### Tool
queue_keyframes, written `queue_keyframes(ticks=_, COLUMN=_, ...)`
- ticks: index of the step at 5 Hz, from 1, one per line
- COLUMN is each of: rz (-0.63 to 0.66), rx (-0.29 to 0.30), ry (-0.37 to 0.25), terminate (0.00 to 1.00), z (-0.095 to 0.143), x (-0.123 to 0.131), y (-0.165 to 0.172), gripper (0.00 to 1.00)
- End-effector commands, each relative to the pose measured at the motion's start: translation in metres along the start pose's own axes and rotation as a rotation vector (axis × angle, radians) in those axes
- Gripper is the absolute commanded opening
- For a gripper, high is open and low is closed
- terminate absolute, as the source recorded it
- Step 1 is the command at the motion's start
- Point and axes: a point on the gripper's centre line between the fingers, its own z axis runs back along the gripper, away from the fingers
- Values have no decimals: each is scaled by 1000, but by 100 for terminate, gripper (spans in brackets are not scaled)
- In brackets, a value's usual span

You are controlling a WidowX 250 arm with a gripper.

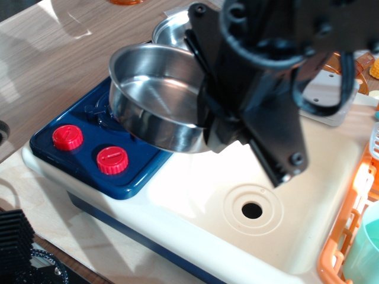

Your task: Put pan on stove from sink

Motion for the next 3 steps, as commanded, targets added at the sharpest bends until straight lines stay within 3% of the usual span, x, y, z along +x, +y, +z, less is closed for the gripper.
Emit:
queue_keyframes(ticks=1, rz=-81, rx=-39, ry=-170, terminate=0, z=-5, x=-13, y=28, gripper=0)
queue_keyframes(ticks=2, rz=-118, rx=-72, ry=-208, terminate=0, z=-16, x=-17, y=45, gripper=0)
queue_keyframes(ticks=3, rz=-147, rx=-95, ry=-239, terminate=100, z=-32, x=-16, y=56, gripper=0)
